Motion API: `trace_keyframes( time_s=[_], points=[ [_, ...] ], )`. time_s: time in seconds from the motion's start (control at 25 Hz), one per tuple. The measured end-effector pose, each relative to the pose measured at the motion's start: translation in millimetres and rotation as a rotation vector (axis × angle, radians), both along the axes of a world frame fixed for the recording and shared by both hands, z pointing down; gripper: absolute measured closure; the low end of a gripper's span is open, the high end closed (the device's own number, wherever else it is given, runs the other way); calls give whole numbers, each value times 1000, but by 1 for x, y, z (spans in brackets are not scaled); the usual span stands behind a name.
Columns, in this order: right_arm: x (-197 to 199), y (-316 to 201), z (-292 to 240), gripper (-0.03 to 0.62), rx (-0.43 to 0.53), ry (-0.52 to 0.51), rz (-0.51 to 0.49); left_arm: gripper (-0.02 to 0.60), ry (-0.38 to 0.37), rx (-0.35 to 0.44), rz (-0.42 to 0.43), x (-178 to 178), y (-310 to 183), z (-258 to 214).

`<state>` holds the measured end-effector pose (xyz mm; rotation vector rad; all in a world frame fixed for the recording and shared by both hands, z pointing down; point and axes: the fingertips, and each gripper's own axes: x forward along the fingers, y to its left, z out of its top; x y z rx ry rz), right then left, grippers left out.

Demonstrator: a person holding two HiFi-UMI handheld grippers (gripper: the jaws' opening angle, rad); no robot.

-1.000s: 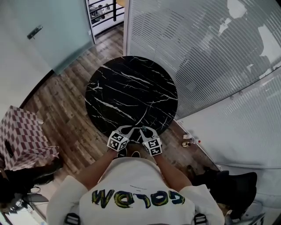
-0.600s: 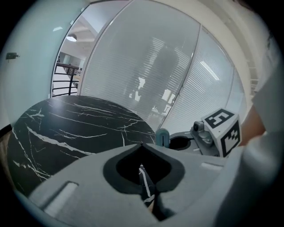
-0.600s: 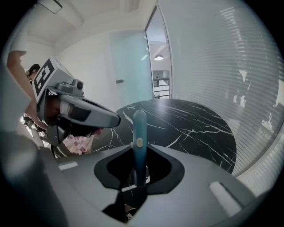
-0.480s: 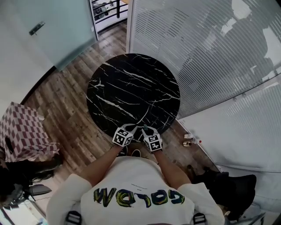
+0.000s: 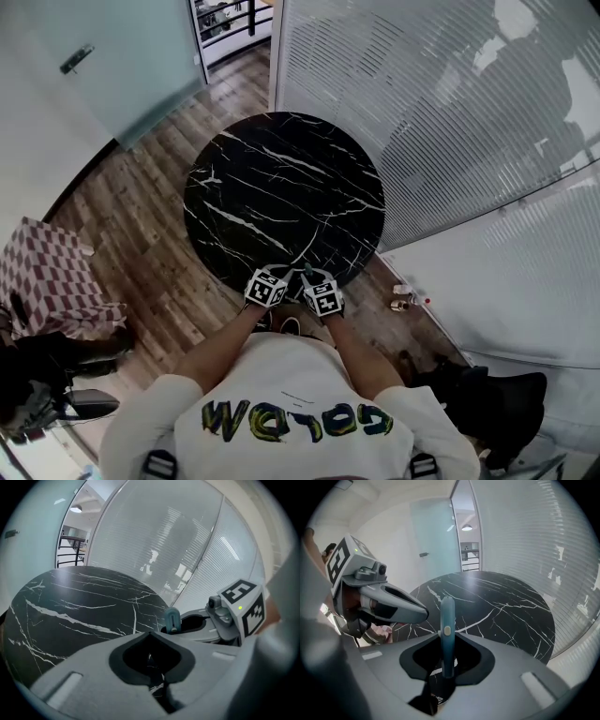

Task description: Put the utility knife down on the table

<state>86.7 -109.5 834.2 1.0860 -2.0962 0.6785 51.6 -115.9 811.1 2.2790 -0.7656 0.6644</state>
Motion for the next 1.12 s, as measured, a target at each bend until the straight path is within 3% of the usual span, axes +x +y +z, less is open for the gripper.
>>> trace_keyframes(
  time_s=[0.72, 0.84, 1.12],
  points=[
    [-15, 8, 43, 522, -149, 142, -118, 581, -115, -113, 20, -7, 10, 55],
    [-15, 20, 54, 521, -229, 137, -108, 581, -132, -135, 39, -6, 14, 61],
    [-14, 14, 50, 520, -208, 196, -141, 580, -158, -174, 70, -8, 23, 71]
  ],
)
